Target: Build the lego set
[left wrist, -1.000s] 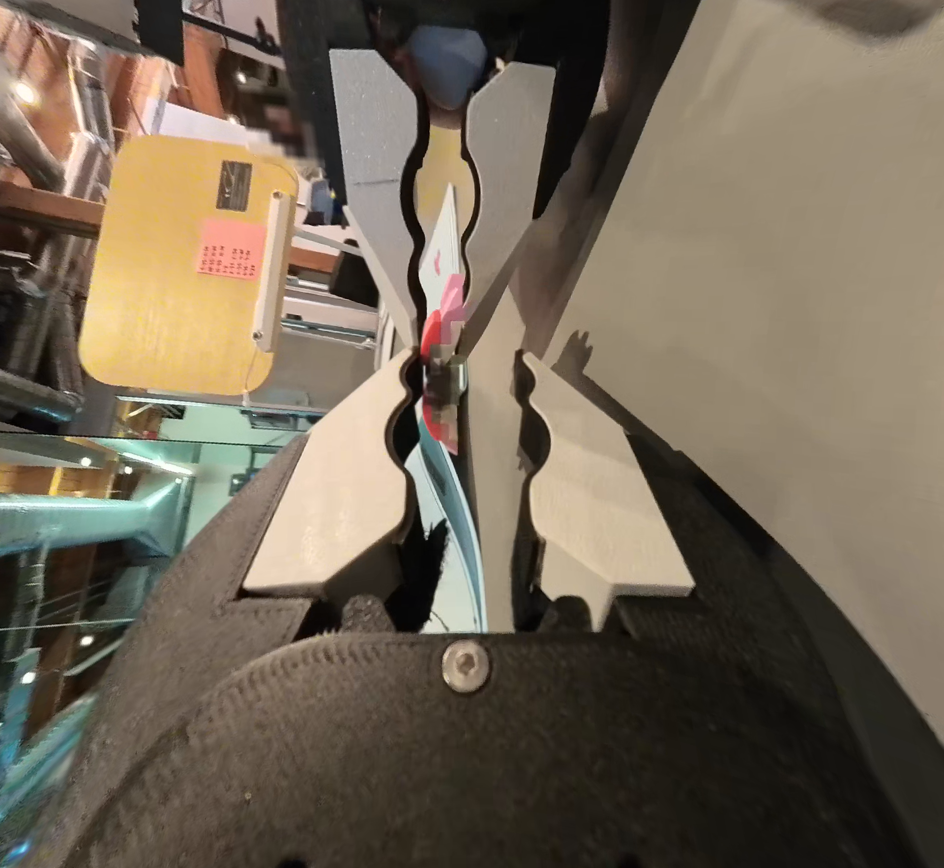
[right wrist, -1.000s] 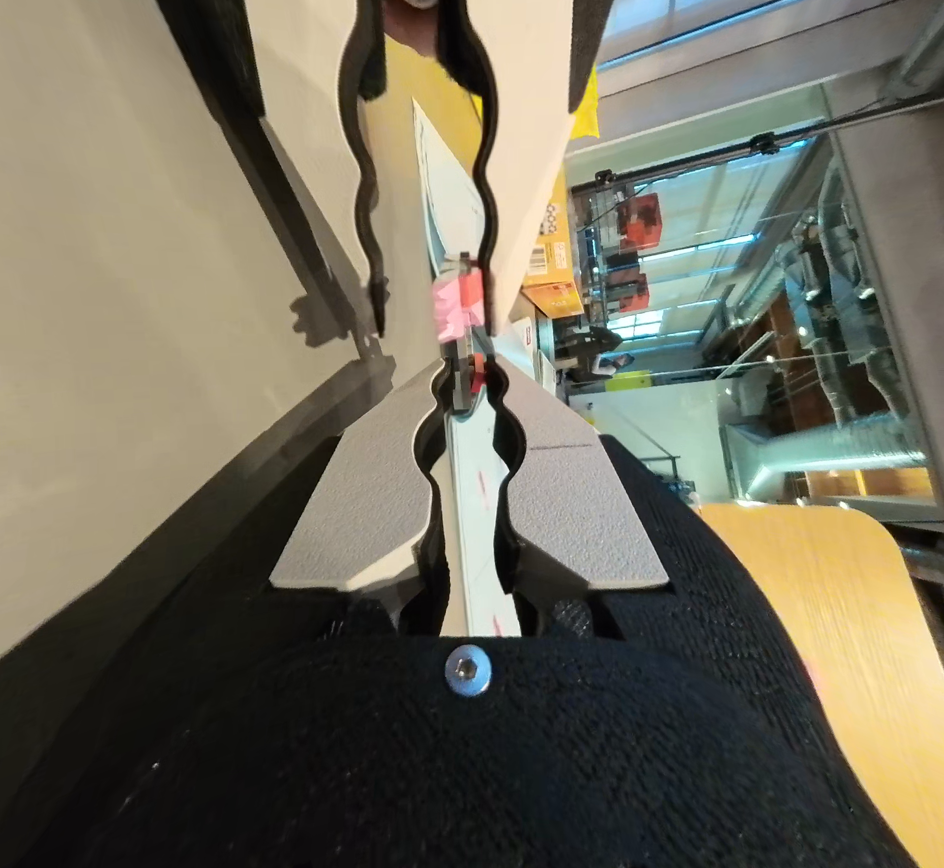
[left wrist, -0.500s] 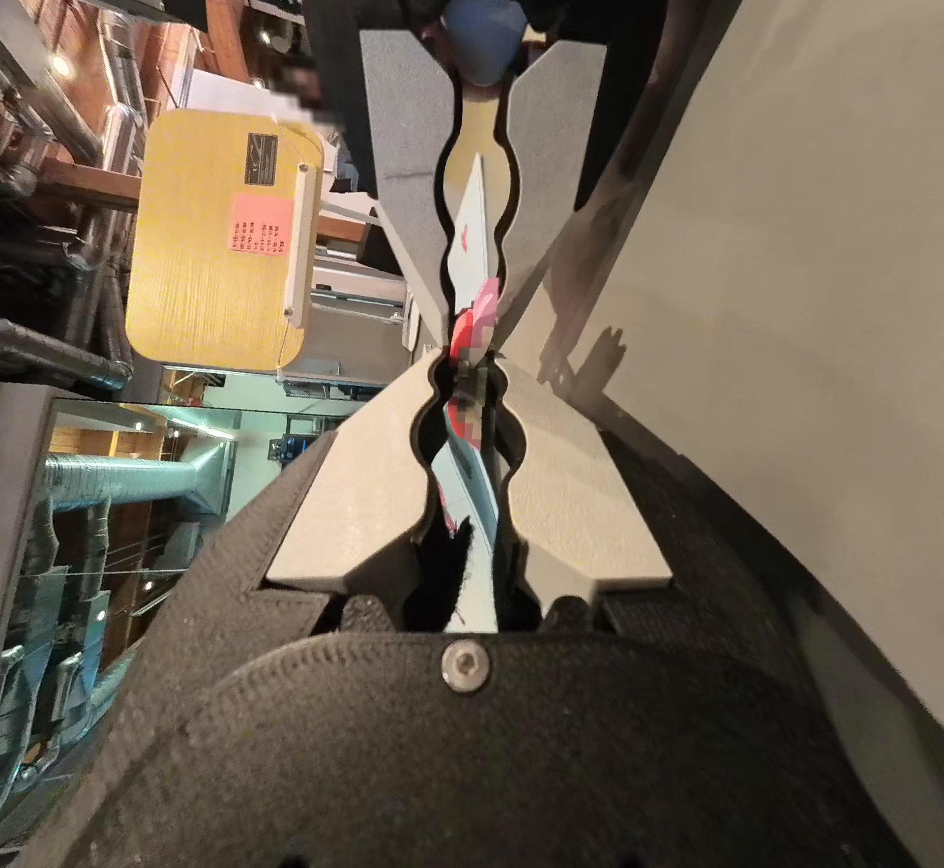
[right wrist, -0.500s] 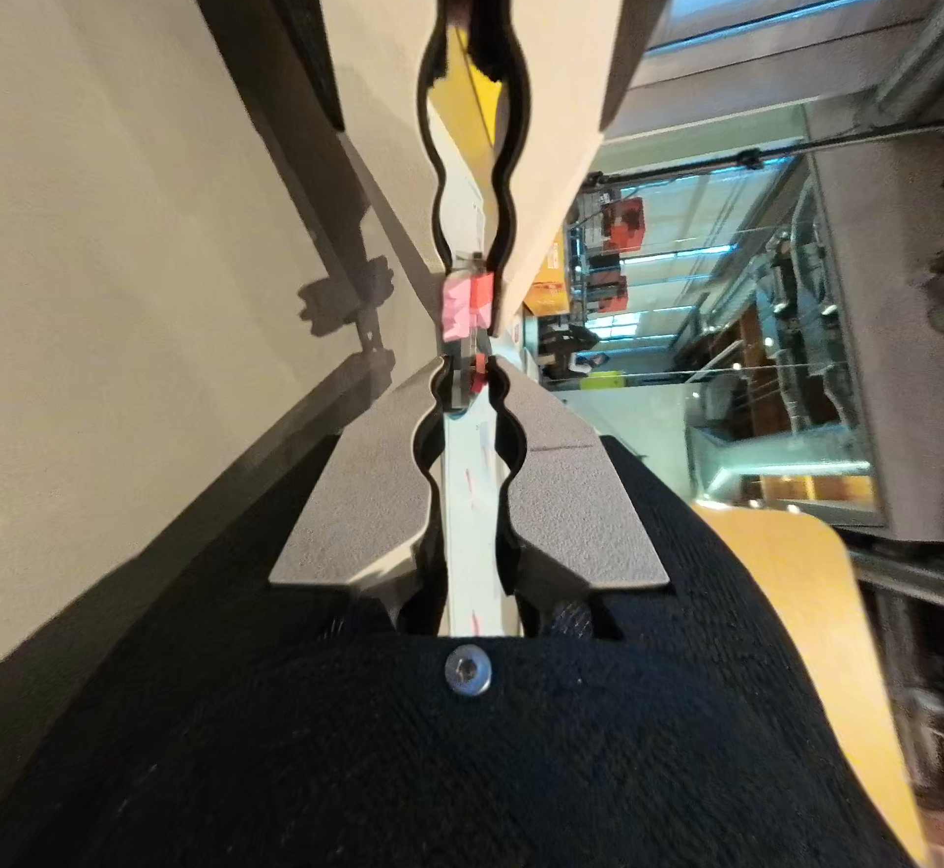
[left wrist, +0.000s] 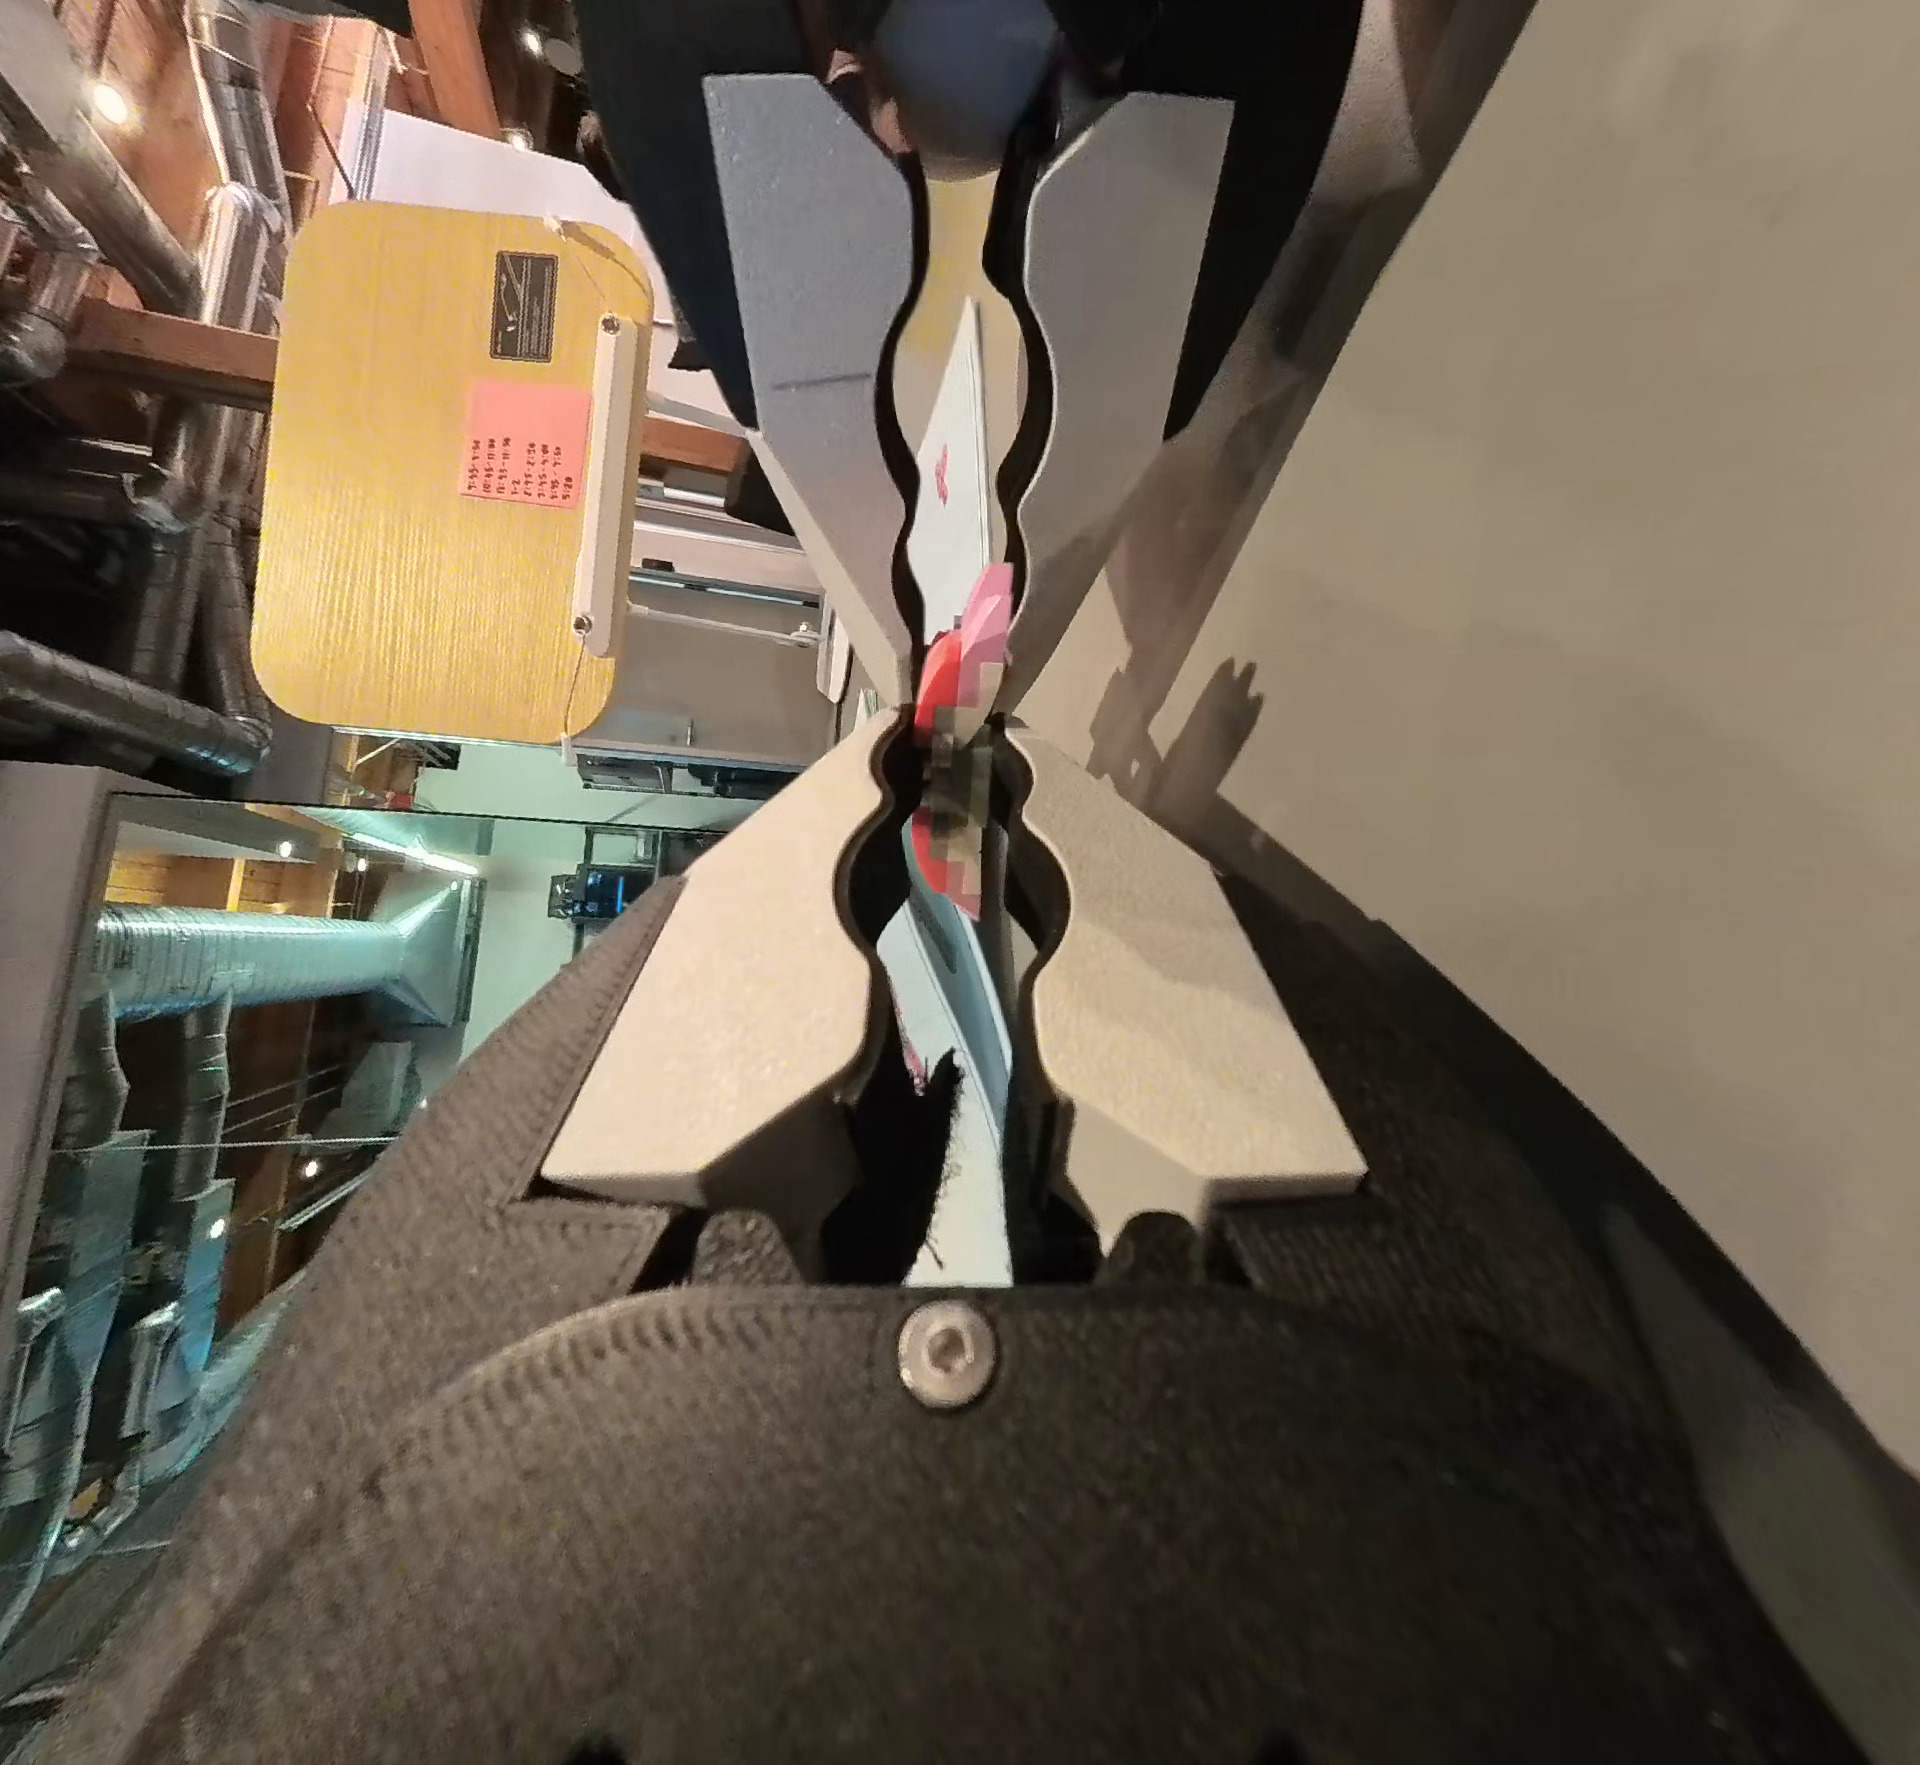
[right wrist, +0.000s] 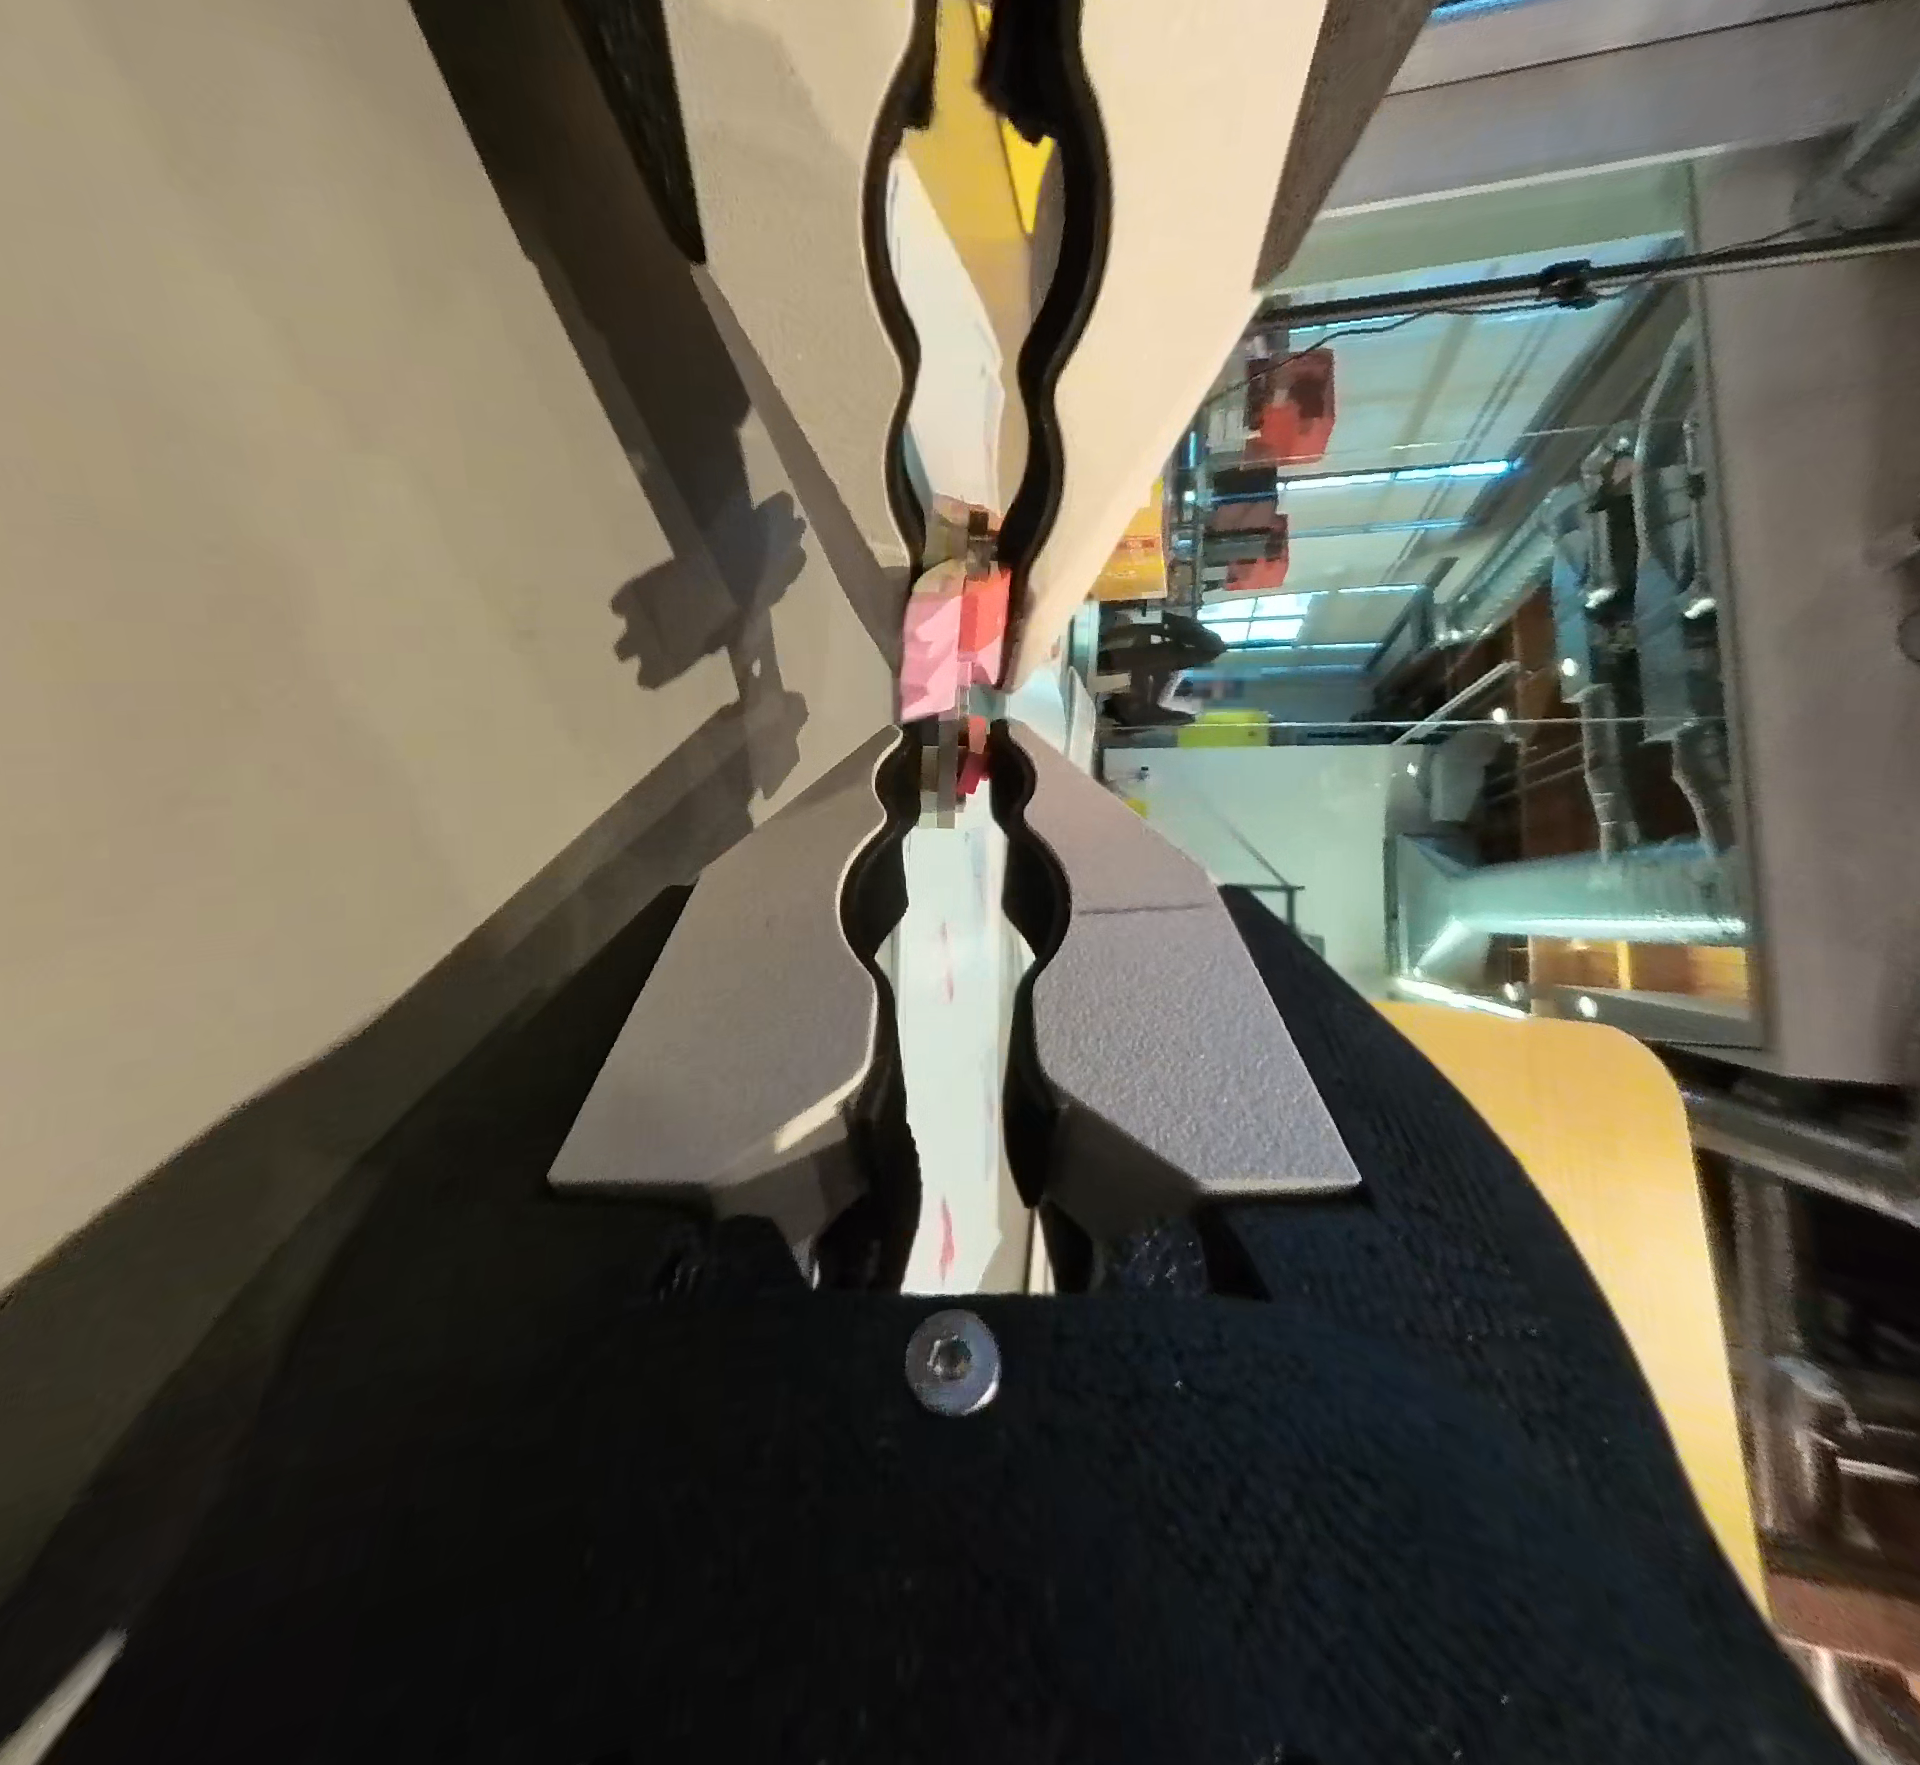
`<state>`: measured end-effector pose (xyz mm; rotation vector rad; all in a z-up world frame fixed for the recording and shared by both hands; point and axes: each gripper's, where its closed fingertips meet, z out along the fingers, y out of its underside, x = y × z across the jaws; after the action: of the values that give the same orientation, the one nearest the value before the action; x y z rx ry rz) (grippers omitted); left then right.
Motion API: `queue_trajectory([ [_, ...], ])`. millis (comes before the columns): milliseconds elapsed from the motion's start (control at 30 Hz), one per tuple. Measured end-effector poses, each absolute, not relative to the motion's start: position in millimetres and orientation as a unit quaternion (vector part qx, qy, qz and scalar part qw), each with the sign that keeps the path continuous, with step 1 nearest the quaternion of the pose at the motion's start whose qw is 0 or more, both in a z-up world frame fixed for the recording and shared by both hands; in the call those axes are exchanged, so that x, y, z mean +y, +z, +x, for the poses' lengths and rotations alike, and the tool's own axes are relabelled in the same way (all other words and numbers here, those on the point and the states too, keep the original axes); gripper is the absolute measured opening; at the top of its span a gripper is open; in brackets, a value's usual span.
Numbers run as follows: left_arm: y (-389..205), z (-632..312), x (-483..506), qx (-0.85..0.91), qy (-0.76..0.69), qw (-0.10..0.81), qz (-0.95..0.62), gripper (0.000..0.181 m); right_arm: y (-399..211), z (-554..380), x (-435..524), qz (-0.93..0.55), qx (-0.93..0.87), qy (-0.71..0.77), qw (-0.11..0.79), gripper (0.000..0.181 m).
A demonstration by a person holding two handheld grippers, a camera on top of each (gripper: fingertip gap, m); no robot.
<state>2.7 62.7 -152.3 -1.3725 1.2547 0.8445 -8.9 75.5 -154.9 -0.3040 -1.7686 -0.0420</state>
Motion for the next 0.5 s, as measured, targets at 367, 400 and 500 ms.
queue_trajectory([
  [367,-155.5,0.7,63.3,0.523,0.336,0.516,-0.589,0.011,-158.8,-11.3,76.5,-0.146,-0.774,-0.009,0.617,0.012],
  [400,-155.3,0.0,63.5,0.523,0.336,0.516,-0.589,0.011,-158.6,-12.1,76.7,-0.142,-0.771,-0.013,0.62,0.012],
  [500,-155.1,-0.5,63.4,0.527,0.346,0.514,-0.581,0.011,-158.0,-12.6,76.5,-0.129,-0.766,-0.023,0.629,0.012],
])
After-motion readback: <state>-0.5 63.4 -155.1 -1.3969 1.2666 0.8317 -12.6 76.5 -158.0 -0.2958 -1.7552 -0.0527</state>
